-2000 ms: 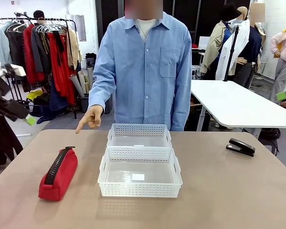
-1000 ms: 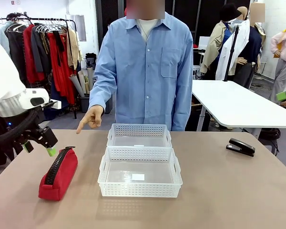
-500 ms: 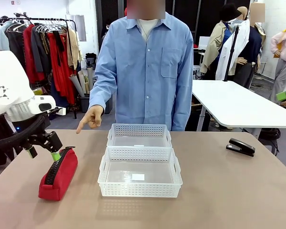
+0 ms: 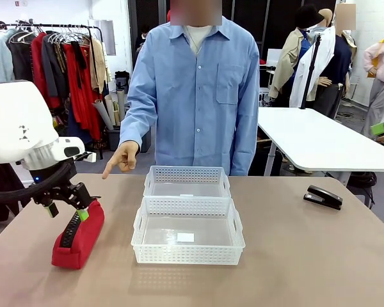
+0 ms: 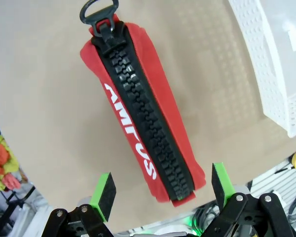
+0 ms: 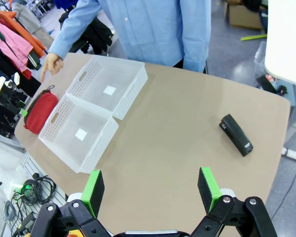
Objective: Distribute items into two baskets.
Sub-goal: Pick up the Pencil pouch that the person points to.
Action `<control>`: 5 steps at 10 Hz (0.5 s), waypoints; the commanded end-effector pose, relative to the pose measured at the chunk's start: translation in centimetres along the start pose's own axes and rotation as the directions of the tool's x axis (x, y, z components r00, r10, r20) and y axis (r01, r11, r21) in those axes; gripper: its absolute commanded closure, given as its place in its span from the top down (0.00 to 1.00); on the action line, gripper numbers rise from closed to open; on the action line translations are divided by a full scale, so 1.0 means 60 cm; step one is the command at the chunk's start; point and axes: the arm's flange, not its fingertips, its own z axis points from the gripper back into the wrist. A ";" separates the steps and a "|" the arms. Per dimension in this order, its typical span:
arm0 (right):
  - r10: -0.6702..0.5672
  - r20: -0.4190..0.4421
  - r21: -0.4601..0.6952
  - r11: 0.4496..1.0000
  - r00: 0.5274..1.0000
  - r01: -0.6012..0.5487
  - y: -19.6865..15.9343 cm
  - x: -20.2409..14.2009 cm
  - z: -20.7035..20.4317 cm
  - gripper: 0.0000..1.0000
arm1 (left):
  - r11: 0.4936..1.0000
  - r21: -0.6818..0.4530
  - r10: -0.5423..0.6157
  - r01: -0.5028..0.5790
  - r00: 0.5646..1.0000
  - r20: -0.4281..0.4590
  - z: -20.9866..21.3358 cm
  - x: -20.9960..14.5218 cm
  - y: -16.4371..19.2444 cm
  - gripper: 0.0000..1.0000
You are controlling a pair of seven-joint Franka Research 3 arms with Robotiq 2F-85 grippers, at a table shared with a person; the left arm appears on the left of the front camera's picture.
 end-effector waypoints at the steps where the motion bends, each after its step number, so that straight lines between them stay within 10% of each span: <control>1: 0.002 0.009 0.014 1.000 1.000 -0.002 0.001 0.001 0.001 1.00 | 0.999 0.005 0.040 -0.040 0.999 0.015 -0.031 0.010 -0.006 1.00; 5: 0.002 0.009 0.014 1.000 1.000 -0.002 0.001 0.001 0.001 1.00 | 0.997 0.049 0.060 -0.061 0.998 0.028 -0.089 0.021 -0.011 1.00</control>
